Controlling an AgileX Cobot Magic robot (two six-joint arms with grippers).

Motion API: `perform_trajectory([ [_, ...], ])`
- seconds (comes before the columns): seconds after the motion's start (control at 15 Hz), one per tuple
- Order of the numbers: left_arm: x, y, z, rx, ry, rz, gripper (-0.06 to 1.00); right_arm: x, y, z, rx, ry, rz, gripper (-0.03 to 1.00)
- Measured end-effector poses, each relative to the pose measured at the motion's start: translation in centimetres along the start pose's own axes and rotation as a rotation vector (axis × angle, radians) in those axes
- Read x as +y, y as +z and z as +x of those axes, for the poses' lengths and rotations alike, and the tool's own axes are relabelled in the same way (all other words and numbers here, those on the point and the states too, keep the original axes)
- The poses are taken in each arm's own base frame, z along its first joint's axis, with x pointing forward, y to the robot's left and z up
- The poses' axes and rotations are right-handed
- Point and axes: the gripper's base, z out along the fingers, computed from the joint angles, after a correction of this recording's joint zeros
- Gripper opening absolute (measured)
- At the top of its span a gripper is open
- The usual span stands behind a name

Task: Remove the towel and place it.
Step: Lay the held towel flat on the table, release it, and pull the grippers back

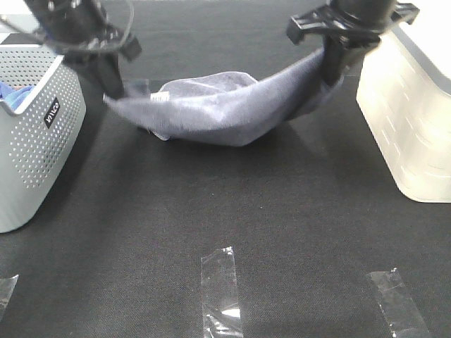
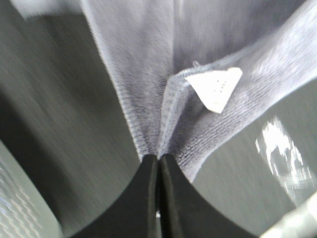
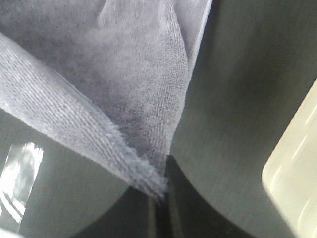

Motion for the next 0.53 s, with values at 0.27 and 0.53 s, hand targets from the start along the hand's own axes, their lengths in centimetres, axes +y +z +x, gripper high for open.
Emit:
perform_trajectory([
  [0.27,-1.0,0.0,3.6,0.08,-0.013,0.014,0.0,0.8,-1.0,3.0,0.022,0.018,-0.069,0.0],
  [0.53,-3.9,-1.3,6.2,0.095,0.007,0.024,0.0,1.1,-1.2,6.5,0.067,0.024,-0.097,0.0],
])
